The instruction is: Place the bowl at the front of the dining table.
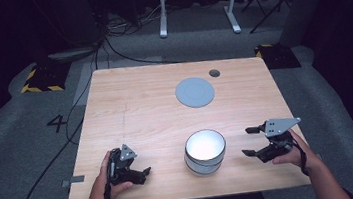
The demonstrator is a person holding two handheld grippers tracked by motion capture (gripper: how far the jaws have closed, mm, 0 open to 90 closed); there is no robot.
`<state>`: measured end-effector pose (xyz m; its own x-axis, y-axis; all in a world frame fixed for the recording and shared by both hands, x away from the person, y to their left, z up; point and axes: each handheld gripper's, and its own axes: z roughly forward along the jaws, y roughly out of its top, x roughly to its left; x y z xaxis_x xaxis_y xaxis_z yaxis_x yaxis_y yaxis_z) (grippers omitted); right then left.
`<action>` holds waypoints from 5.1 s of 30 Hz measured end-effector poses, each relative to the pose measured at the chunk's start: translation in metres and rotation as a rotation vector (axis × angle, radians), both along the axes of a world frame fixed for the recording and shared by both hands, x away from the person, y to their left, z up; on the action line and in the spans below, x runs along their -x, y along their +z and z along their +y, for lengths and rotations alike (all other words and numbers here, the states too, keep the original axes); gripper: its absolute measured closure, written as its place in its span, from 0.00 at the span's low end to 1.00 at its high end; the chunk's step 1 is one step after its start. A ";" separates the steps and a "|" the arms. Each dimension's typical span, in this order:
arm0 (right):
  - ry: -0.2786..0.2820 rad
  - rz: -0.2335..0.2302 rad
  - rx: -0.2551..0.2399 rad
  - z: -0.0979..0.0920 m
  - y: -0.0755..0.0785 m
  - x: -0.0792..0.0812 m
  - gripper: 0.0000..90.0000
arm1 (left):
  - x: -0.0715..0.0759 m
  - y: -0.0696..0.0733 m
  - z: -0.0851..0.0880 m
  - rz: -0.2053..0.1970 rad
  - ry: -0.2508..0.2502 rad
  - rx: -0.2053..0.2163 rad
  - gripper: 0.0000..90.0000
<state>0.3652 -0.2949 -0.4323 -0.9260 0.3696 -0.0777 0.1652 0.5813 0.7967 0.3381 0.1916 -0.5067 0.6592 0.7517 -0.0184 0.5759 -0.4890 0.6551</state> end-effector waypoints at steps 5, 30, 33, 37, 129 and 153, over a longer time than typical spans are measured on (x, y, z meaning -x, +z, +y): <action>0.043 -0.034 0.044 0.015 0.011 0.003 0.24 | 0.000 0.000 0.000 -0.001 0.000 -0.001 0.00; 0.206 -0.123 0.109 0.067 0.036 0.017 0.25 | 0.000 0.000 0.000 0.000 0.000 0.000 0.00; 0.212 -0.128 0.123 0.071 0.035 0.017 0.25 | 0.000 0.000 0.000 -0.001 -0.002 -0.002 0.00; 0.230 -0.129 0.133 0.076 0.035 0.018 0.25 | 0.000 0.000 0.000 0.000 0.000 0.000 0.00; 0.444 0.215 -0.045 0.104 0.049 0.003 0.92 | -0.001 0.000 0.000 0.012 -0.009 -0.001 0.00; 0.392 0.147 -0.116 0.099 0.062 0.001 0.91 | -0.001 0.000 0.000 0.012 -0.009 -0.001 0.00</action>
